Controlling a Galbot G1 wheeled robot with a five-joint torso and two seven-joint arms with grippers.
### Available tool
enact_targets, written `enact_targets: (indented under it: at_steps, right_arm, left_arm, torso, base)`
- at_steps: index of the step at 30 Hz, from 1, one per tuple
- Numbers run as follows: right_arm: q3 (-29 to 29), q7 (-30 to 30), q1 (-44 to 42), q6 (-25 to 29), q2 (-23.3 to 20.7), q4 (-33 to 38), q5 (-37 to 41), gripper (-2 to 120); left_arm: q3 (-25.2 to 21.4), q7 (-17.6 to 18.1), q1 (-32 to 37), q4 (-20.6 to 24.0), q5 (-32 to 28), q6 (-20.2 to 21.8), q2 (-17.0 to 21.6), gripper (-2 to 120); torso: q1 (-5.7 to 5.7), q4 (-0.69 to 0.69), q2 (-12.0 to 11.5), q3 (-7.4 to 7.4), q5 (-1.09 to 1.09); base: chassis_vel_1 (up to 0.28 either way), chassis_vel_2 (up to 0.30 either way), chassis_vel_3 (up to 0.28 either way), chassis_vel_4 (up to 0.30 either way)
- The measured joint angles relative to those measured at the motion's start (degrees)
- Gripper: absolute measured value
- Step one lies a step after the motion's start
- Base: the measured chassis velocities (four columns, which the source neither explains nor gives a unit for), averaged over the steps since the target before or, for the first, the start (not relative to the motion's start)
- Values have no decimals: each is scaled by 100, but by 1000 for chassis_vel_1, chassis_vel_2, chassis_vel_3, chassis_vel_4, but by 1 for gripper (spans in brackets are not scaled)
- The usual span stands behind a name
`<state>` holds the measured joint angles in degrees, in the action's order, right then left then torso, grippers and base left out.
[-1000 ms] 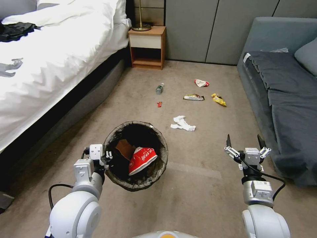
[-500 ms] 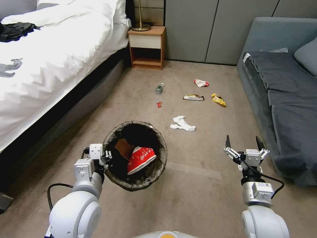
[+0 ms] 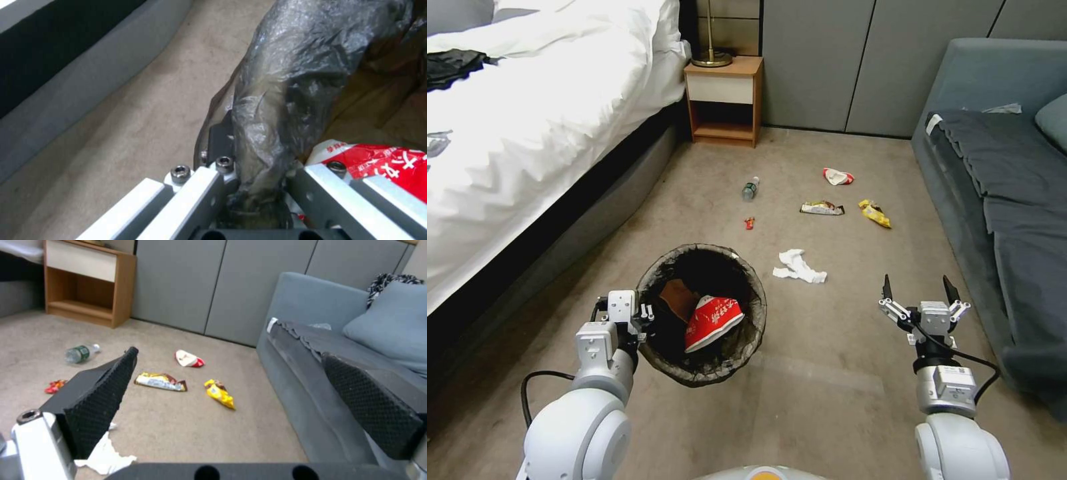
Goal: Pick up the trash bin, then pick up the garbage from the floor and place it into the trash bin.
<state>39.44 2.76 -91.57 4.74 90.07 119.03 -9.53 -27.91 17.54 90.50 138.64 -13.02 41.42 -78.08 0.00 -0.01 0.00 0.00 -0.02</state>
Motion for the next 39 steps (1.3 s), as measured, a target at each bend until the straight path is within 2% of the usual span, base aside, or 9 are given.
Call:
enact_targets:
  at_steps: [39]
  right_arm:
    - [41,18,4,22,-6,-110,-58,100]
  left_arm:
    - [-69,29,-20,-69,30,-27,-14,0]
  torso:
    - [0,1,0,0,2]
  base:
    - [-134,136,135,-133]
